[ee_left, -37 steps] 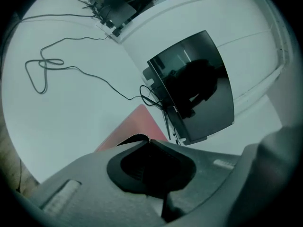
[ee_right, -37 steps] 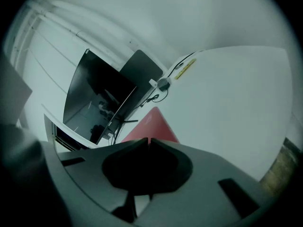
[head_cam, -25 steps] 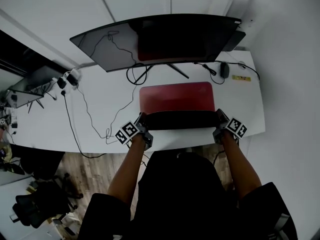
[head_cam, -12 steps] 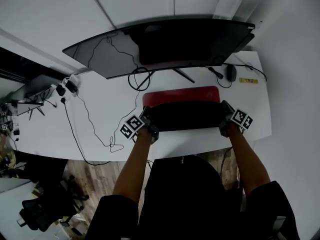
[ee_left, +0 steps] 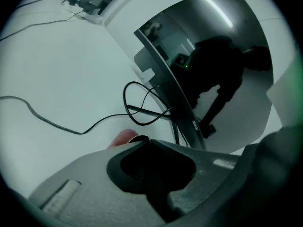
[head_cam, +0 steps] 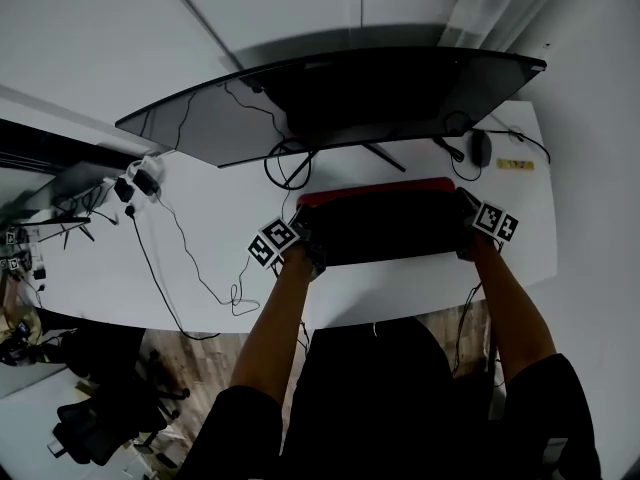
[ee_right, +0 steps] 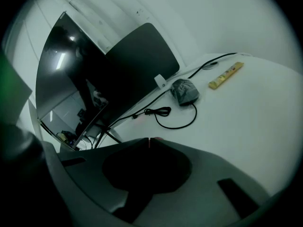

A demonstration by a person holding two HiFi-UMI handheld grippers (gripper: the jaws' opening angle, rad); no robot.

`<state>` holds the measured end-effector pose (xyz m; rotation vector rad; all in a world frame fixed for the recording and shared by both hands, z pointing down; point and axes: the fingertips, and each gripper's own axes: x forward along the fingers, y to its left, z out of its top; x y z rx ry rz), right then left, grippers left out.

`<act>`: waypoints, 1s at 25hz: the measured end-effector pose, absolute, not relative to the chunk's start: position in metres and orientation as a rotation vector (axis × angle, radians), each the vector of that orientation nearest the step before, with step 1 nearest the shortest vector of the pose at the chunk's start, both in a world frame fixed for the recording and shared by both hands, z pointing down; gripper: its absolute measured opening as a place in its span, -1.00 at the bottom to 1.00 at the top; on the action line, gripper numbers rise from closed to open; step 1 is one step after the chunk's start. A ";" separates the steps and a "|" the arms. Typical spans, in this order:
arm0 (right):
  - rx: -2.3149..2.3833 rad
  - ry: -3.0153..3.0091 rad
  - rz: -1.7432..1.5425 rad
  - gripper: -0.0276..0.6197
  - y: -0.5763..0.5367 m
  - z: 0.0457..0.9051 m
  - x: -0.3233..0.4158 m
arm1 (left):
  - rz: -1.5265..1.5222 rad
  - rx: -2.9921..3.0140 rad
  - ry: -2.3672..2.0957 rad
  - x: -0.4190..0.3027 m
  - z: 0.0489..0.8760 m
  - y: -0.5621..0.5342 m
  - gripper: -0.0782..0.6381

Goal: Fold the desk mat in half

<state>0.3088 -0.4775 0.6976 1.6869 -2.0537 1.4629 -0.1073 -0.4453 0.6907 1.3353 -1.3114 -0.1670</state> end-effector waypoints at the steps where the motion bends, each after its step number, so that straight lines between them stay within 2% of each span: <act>1: 1.694 -2.053 1.457 -0.89 -0.483 0.699 0.308 | -0.160 1.326 -1.315 -0.110 0.694 -0.447 -0.70; 6: 1.807 -1.987 1.536 -0.91 -0.491 0.708 0.312 | -0.134 1.274 -1.320 -0.118 0.704 -0.445 -0.70; 25: 1.665 -1.957 1.400 -0.91 -0.499 0.726 0.292 | -0.153 1.207 -1.295 -0.117 0.722 -0.469 -0.70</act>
